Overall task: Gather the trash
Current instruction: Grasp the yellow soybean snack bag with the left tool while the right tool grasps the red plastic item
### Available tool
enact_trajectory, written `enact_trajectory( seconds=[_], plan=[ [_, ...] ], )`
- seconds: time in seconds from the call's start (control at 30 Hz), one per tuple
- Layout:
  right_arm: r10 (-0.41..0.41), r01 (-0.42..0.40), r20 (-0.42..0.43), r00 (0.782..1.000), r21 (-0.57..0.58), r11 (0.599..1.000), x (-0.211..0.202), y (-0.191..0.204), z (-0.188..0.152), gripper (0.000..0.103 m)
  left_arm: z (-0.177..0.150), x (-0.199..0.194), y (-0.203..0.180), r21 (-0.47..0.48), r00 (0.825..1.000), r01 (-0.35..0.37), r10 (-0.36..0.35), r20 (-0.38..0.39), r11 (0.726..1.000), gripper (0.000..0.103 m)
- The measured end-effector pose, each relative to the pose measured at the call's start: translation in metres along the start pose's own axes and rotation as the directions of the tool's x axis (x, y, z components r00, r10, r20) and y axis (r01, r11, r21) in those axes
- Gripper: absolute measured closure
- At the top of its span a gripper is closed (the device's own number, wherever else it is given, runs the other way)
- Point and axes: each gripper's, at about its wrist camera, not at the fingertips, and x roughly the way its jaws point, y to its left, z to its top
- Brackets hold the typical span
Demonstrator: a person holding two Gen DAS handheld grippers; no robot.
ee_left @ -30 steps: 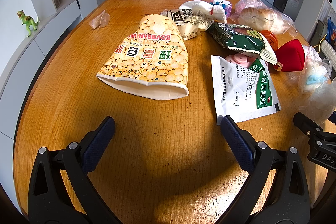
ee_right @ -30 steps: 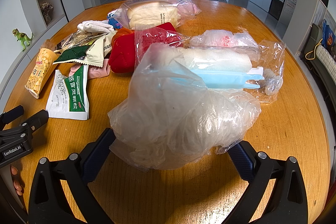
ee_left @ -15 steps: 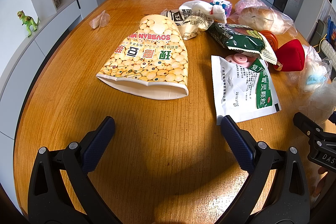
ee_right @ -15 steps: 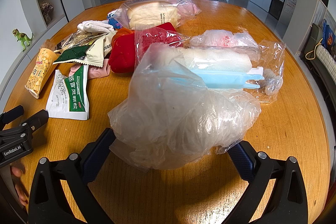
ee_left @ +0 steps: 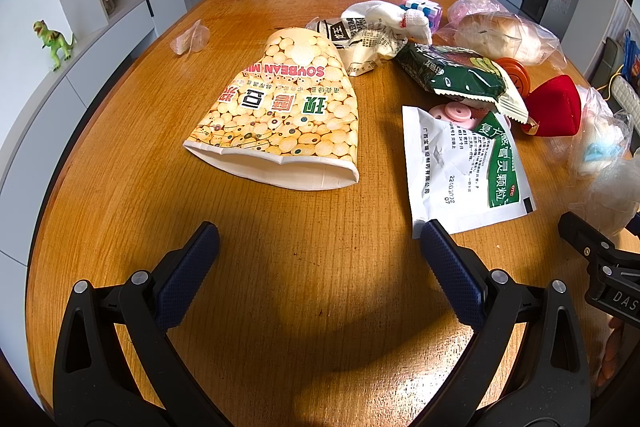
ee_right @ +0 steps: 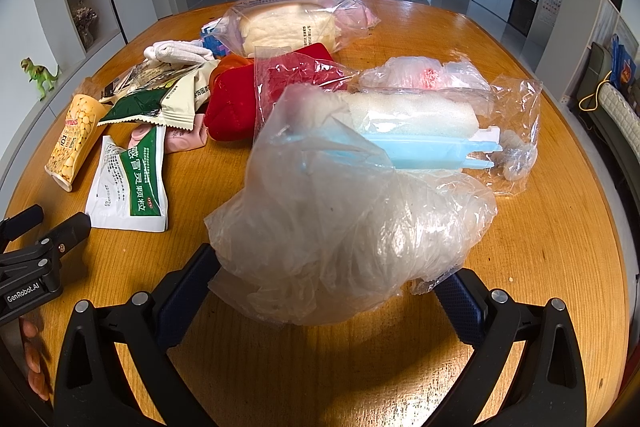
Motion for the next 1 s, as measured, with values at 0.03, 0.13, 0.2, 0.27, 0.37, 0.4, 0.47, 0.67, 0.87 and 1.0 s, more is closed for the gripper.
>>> enact_trajectory(
  seconds=[0.03,0.13,0.2,0.27,0.37,0.4,0.47,0.67,0.87,1.0],
  plan=[
    [0.0,0.0,0.0,1.0,0.0,1.0,0.0,0.0,0.0,0.002,0.0,0.0,0.0,0.0,1.0,0.0,0.0,0.0,1.0,0.006],
    [0.005,-0.005,0.0,1.0,-0.006,1.0,0.002,0.001,0.002,0.002,0.0,0.0,0.0,0.0,1.0,0.001,-0.001,0.0,1.0,0.006],
    [0.023,-0.023,-0.01,1.0,-0.021,1.0,0.0,0.002,0.001,0.002,0.0,-0.001,0.0,0.014,1.0,0.007,-0.007,-0.003,1.0,0.006],
    [0.035,-0.036,-0.027,0.999,-0.031,0.999,-0.006,0.0,0.0,0.002,-0.001,-0.004,0.002,0.013,0.999,0.024,-0.023,-0.027,1.0,0.006],
    [0.061,-0.061,-0.013,0.998,-0.047,0.997,-0.02,-0.003,0.002,0.002,0.0,-0.022,0.013,-0.01,0.999,0.044,-0.044,-0.002,0.999,0.006],
    [0.065,-0.065,-0.01,0.998,-0.051,0.997,-0.024,-0.003,0.004,0.002,0.003,-0.027,0.016,-0.01,0.999,0.04,-0.04,0.004,0.999,0.006],
    [0.081,-0.081,-0.004,0.997,-0.062,0.995,-0.035,-0.003,0.008,0.002,0.013,-0.035,0.021,-0.003,0.999,0.033,-0.033,0.005,0.999,0.006],
    [0.117,-0.115,0.02,0.993,-0.108,0.987,-0.069,0.001,0.032,0.002,0.05,-0.023,0.022,0.052,0.999,-0.022,0.024,-0.027,0.998,0.006],
    [0.195,-0.196,-0.037,0.98,-0.028,0.98,-0.077,-0.005,0.083,0.004,0.08,0.008,0.024,0.058,0.996,-0.011,0.016,-0.09,0.998,0.006],
    [0.286,-0.275,-0.125,0.95,0.099,0.956,-0.056,-0.004,0.122,0.02,0.094,0.031,0.024,0.063,0.991,-0.003,0.011,-0.135,0.998,0.006]
  ],
)
